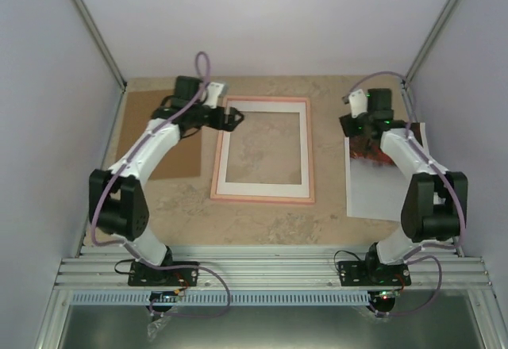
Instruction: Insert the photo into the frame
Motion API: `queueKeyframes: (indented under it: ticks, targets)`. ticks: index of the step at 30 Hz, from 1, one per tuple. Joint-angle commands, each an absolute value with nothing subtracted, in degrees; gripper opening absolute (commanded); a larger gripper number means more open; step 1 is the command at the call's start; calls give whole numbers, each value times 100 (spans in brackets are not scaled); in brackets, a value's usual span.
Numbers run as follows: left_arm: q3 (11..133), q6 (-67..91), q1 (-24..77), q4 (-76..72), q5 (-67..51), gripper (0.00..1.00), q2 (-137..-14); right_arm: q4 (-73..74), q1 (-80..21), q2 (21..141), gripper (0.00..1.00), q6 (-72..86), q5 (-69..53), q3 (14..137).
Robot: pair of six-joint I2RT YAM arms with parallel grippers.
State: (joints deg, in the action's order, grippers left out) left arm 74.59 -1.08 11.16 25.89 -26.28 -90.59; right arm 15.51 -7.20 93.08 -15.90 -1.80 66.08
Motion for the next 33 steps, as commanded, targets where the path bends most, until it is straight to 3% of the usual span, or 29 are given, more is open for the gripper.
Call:
queueKeyframes:
  ticks: [1, 10, 15, 21, 33]
  targets:
    - [8200, 1263, 2104, 1922, -2499, 99, -9864, 2184, 89, 8981, 65, -1983, -1335, 6287]
    - [10106, 2755, 3695, 965, -2619, 99, -11954, 2160, 1839, 9144, 54, -2780, -1361, 5993]
    - [11211, 3583, 4116, 645, -2846, 99, -13144, 2053, 2307, 9659, 50, -2899, -1288, 6146]
    - [12000, 4545, 4271, 18, -3051, 99, -14240, 1907, 2373, 10486, 48, -2815, -1160, 6465]
    - [12990, 5264, 4654, 377, -2051, 99, -15371, 2700, 2043, 11731, 39, -2831, -1723, 7012]
